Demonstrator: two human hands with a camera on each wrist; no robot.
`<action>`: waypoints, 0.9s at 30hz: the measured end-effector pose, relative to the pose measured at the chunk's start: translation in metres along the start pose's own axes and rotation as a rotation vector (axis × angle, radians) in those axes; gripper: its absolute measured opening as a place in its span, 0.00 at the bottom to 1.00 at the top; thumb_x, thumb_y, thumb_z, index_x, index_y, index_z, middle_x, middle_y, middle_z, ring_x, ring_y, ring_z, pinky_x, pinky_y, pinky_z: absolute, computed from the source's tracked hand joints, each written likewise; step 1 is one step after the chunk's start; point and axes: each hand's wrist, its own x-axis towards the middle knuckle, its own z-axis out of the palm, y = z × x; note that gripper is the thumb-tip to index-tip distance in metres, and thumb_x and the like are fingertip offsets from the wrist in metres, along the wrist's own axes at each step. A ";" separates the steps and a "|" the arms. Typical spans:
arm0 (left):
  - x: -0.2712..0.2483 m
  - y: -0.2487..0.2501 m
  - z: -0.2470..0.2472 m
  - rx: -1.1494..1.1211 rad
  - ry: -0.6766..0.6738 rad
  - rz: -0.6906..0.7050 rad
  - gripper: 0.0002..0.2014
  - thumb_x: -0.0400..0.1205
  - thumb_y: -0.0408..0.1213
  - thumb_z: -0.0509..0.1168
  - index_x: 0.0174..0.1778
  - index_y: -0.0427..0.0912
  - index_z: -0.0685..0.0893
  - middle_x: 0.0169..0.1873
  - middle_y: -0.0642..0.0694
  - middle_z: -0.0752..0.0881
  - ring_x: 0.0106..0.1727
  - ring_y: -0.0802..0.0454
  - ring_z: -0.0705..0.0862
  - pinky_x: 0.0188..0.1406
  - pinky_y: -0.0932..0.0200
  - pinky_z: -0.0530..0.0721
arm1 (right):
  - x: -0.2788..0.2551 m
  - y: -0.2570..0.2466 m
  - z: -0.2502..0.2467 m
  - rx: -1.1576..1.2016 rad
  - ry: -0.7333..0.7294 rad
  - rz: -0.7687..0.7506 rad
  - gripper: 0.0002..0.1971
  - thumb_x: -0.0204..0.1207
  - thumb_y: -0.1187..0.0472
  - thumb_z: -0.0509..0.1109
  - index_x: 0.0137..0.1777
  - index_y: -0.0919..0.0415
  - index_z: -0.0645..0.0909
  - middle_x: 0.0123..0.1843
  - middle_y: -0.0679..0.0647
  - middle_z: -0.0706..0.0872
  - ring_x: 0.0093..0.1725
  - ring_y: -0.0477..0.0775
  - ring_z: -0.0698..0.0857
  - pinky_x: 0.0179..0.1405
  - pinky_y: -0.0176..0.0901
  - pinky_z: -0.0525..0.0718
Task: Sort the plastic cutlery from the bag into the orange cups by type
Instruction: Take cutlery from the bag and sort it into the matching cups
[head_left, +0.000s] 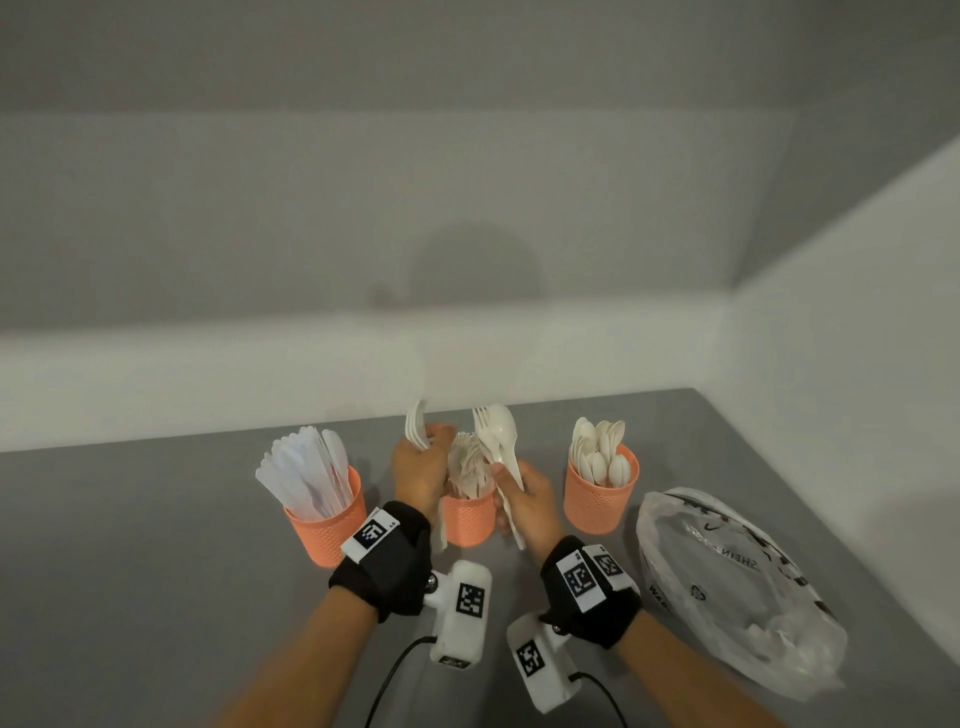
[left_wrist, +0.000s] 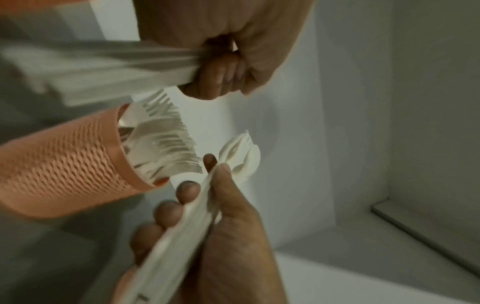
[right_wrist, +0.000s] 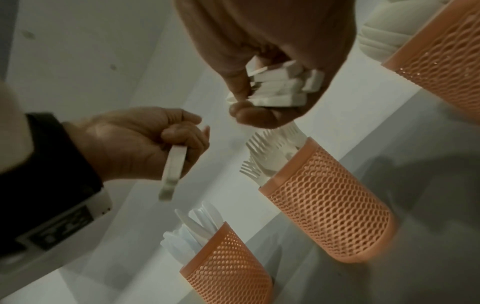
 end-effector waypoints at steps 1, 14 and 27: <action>-0.001 0.000 -0.001 0.025 -0.020 0.013 0.08 0.81 0.33 0.64 0.34 0.42 0.79 0.22 0.49 0.80 0.17 0.62 0.76 0.14 0.70 0.72 | 0.000 0.000 0.000 -0.008 -0.002 -0.002 0.08 0.83 0.55 0.61 0.44 0.54 0.79 0.25 0.49 0.75 0.16 0.43 0.71 0.15 0.34 0.70; 0.002 0.002 -0.003 0.018 -0.041 -0.021 0.07 0.82 0.33 0.61 0.39 0.43 0.78 0.28 0.47 0.77 0.14 0.64 0.73 0.14 0.71 0.71 | 0.001 -0.006 0.005 0.180 -0.078 0.125 0.12 0.85 0.58 0.56 0.52 0.59 0.81 0.30 0.52 0.80 0.17 0.41 0.70 0.14 0.30 0.65; 0.000 0.000 0.006 0.032 -0.057 -0.008 0.05 0.80 0.36 0.66 0.46 0.38 0.80 0.29 0.47 0.81 0.16 0.66 0.77 0.16 0.73 0.73 | -0.002 -0.009 0.004 0.018 -0.011 0.054 0.12 0.83 0.58 0.60 0.40 0.54 0.81 0.26 0.47 0.83 0.21 0.40 0.75 0.23 0.29 0.71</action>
